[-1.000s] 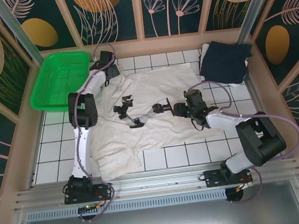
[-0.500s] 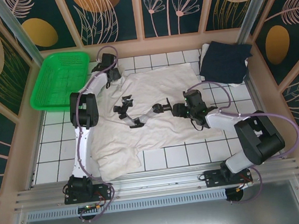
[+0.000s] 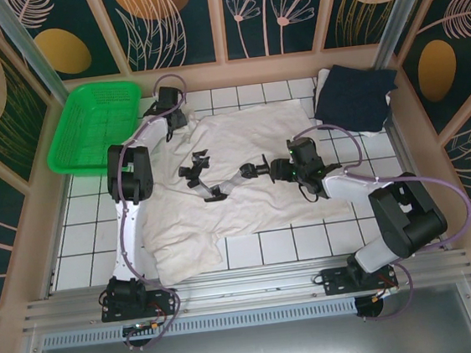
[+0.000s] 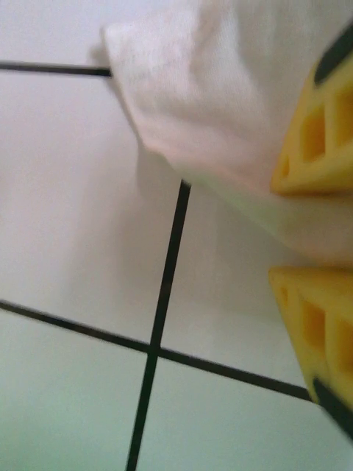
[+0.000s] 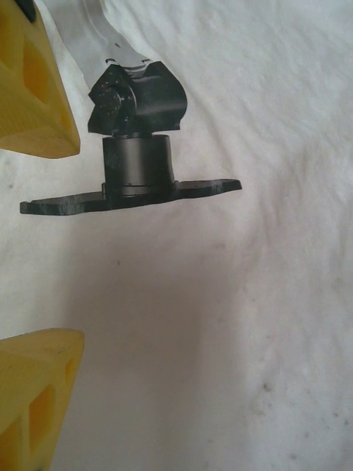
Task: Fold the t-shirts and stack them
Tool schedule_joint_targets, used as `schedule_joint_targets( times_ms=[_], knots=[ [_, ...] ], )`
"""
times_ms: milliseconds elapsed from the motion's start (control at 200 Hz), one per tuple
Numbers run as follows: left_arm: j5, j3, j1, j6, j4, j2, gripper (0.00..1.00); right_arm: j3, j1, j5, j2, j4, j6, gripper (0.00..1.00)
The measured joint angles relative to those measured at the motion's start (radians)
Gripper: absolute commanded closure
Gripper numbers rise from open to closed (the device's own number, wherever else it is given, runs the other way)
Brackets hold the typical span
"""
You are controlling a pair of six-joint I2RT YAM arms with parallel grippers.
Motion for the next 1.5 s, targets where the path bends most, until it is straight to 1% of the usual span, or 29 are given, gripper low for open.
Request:
schedule_joint_targets(
  times_ms=[170, 300, 520, 621, 656, 761, 831, 901, 1026, 1046, 1101, 1161, 1211, 1291, 1391, 1456, 1501],
  knots=[
    [0.057, -0.104, -0.018, 0.009, 0.02, -0.068, 0.92, 0.006, 0.0, 0.001, -0.001, -0.004, -0.001, 0.37],
    [0.065, -0.167, -0.056, 0.014, 0.021, -0.12, 1.0, 0.006, -0.002, 0.0, -0.001, -0.004, -0.006, 0.37],
    [0.063, -0.227, -0.111, 0.014, 0.025, -0.182, 1.0, 0.006, -0.011, 0.0, -0.001, -0.005, -0.019, 0.37],
    [0.033, -0.278, -0.13, 0.012, 0.03, -0.224, 1.0, 0.006, -0.013, 0.0, -0.003, -0.006, -0.019, 0.37],
    [0.018, -0.305, -0.137, 0.01, 0.032, -0.247, 0.96, 0.005, -0.014, 0.0, -0.005, -0.006, -0.019, 0.37],
    [-0.019, -0.432, -0.167, -0.018, 0.048, -0.346, 0.93, 0.003, -0.014, -0.001, -0.01, -0.004, -0.019, 0.37],
    [-0.023, -0.52, -0.192, -0.038, 0.061, -0.415, 0.87, 0.003, -0.014, -0.011, -0.01, -0.003, -0.019, 0.37],
    [-0.021, -0.594, -0.218, -0.056, 0.077, -0.475, 0.82, 0.002, -0.014, -0.021, -0.01, -0.003, -0.019, 0.37],
    [0.025, -0.668, -0.241, -0.074, 0.107, -0.54, 0.63, 0.0, -0.014, -0.03, -0.01, 0.0, -0.019, 0.37],
    [0.034, -0.668, -0.241, -0.075, 0.111, -0.544, 0.58, 0.0, -0.014, -0.031, -0.01, 0.0, -0.019, 0.37],
    [0.046, -0.667, -0.239, -0.069, 0.129, -0.55, 0.4, -0.003, -0.014, -0.034, -0.01, 0.002, -0.019, 0.37],
    [0.049, -0.649, -0.235, -0.066, 0.129, -0.552, 0.3, -0.012, -0.014, -0.034, -0.011, 0.008, -0.019, 0.37],
    [0.037, -0.613, -0.232, -0.051, 0.117, -0.541, 0.27, -0.023, -0.014, -0.034, -0.015, 0.011, -0.019, 0.37],
    [0.001, -0.462, -0.224, -0.048, 0.066, -0.473, 0.26, -0.044, -0.015, -0.035, -0.027, 0.016, -0.019, 0.37],
    [-0.056, -0.224, -0.202, -0.045, 0.026, -0.327, 0.28, -0.054, -0.015, -0.038, -0.042, 0.016, -0.019, 0.36],
    [-0.077, -0.151, -0.185, -0.044, 0.003, -0.259, 0.28, -0.054, -0.015, -0.042, -0.047, 0.016, -0.019, 0.37],
    [-0.079, -0.135, -0.174, -0.044, -0.009, -0.228, 0.29, -0.054, -0.015, -0.042, -0.05, 0.016, -0.019, 0.37]
  ],
)
